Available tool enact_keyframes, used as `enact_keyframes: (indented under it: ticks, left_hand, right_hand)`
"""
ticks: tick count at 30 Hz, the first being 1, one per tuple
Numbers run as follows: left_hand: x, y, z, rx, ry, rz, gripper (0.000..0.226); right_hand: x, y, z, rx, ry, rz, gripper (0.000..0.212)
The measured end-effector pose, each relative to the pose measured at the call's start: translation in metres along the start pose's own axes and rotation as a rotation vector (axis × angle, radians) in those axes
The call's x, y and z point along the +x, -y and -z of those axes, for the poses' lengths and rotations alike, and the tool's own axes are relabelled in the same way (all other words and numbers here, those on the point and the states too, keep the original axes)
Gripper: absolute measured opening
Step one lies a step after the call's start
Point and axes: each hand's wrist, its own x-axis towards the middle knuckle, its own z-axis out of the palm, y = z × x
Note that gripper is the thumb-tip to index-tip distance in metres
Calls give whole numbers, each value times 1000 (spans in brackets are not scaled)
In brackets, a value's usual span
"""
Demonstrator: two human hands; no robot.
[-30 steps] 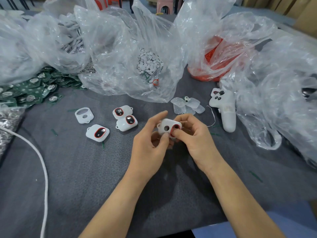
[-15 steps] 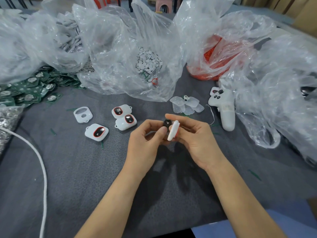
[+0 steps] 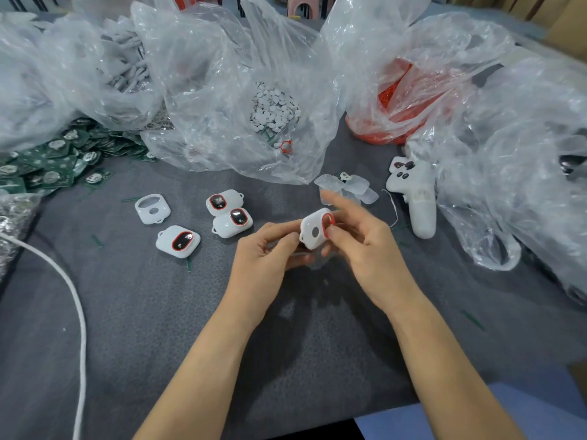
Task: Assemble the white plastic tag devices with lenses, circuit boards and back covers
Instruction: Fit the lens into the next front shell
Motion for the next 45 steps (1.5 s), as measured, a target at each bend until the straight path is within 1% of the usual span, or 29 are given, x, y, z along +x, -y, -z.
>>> enact_keyframes:
  ticks: [2, 4, 6, 9, 12, 14, 17, 20, 22, 26, 27, 29, 30, 31, 32, 33, 34, 36, 38, 40, 42, 45]
  left_hand:
    - [-1, 0, 0, 16, 24, -8, 27]
    - [-1, 1, 0, 52, 6, -32, 19]
    - [0, 2, 0, 81, -25, -51, 14]
    - [0, 1, 0, 61, -46, -37, 12]
    - [-1, 1, 1, 23, -33, -38, 14]
    - [-2, 1, 2, 52, -19, -45, 7]
    - [-2, 2, 3, 96, -26, -40, 1]
    - [-1, 2, 4, 101, -43, -39, 10]
    - [-1, 2, 4, 65, -50, -16, 16]
    - [0, 1, 5, -155, 8, 102, 24]
    - [0, 1, 5, -201, 20, 124, 22]
    - [0, 0, 3, -246, 13, 132, 8]
    - [0, 0, 2, -237, -9, 122, 8]
    - [0, 0, 2, -219, -27, 113, 15]
    - [0, 1, 1, -191, -43, 106, 17]
    - [0, 1, 1, -165, -59, 99, 15]
    - [-1, 2, 1, -144, -62, 92, 14]
    - [-2, 2, 0, -98, -60, 78, 21]
    - [-2, 1, -1, -70, -71, 59, 24]
    - [-1, 1, -1, -107, -93, 48, 21]
    - [0, 1, 1, -148, -101, 37, 18]
    - [0, 2, 2, -129, -87, 12, 18]
  right_hand:
    - [1, 2, 1, 141, -51, 9, 24]
    - [0, 3, 3, 200, -70, 16, 15]
    - [-1, 4, 3, 179, -52, 26, 14]
    - [-3, 5, 0, 124, -6, 28, 13]
    - [-4, 6, -1, 51, -4, 27, 15]
    - [-5, 6, -1, 13, -8, 38, 16]
    - [-5, 7, 0, -131, -9, 72, 16]
    - [-5, 7, -1, -212, -1, 97, 16]
    - [-5, 7, -2, -218, 10, 99, 16]
    - [-5, 8, -3, -211, -4, 106, 19]
    - [-5, 7, -3, -211, -14, 111, 19]
    - [-4, 7, -4, -206, -33, 126, 19]
    - [-4, 6, -4, -201, -37, 134, 19]
    - [-3, 6, -4, -197, -38, 140, 18]
    - [-3, 5, -4, -196, -39, 144, 18]
    - [-3, 4, -5, -199, -39, 145, 19]
    - [-3, 4, -5, -203, -37, 145, 19]
    - [-4, 3, -6, -195, -36, 134, 20]
    - [-4, 4, -5, -150, -33, 102, 20]
    - [-5, 5, -4, -127, 3, 51, 26]
    - [-5, 5, -5, -108, 50, 10, 37]
    - [-5, 6, -7, -81, 55, 2, 44]
